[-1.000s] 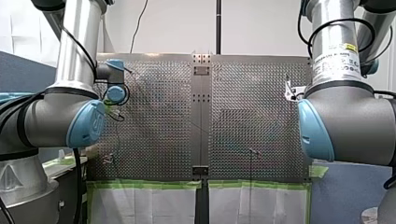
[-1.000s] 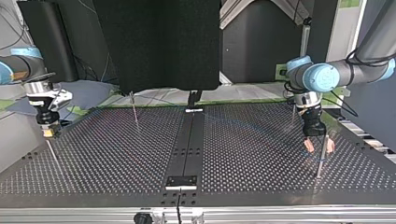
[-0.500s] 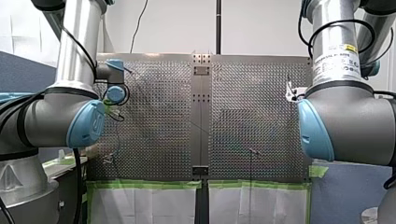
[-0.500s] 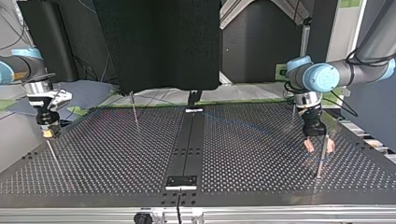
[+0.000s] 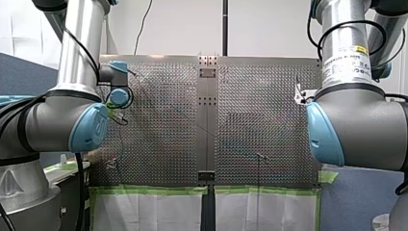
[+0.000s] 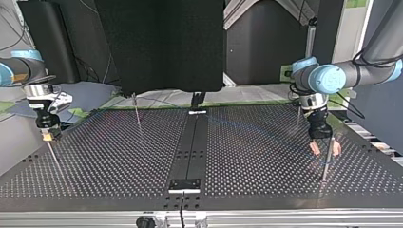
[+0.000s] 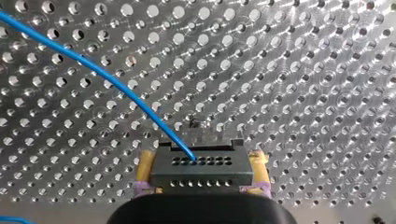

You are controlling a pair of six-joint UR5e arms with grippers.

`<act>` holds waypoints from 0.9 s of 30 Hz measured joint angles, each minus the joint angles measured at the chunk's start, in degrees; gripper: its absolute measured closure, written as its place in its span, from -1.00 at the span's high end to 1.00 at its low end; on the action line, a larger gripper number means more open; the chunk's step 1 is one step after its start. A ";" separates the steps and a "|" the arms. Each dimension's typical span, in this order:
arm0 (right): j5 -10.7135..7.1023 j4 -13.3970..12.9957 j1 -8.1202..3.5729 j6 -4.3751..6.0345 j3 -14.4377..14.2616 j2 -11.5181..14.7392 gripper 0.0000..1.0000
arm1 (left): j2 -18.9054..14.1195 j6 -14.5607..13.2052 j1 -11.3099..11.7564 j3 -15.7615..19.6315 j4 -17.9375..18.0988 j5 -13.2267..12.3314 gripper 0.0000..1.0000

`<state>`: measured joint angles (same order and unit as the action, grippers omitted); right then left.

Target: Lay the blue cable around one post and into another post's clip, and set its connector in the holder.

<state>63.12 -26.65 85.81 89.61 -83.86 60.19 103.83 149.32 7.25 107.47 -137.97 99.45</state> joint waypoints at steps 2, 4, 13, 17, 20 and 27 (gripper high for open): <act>-0.12 -0.03 0.00 -0.11 0.02 -0.05 -1.00 | 0.00 0.00 0.01 0.00 0.00 0.00 1.00; -0.19 -0.09 0.00 -0.16 0.04 -0.09 -1.00 | 0.00 0.00 0.01 0.00 0.02 0.00 1.00; -0.48 -0.63 -0.06 -0.20 0.07 -0.43 -1.00 | 0.00 0.00 0.02 0.00 0.02 0.01 1.00; -0.59 -0.74 -0.14 -0.14 0.02 -0.57 -1.00 | 0.00 -0.03 0.03 0.00 0.04 0.00 1.00; -0.62 -0.86 -0.14 -0.08 0.02 -0.63 -1.00 | 0.00 -0.06 0.03 0.00 0.02 0.00 1.00; -0.66 -1.14 -0.15 0.05 0.05 -0.77 -1.00 | -0.01 -0.13 0.03 0.00 0.01 0.00 1.00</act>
<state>62.46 -27.78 85.66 89.66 -83.81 59.42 103.83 149.20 7.27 107.47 -137.96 99.44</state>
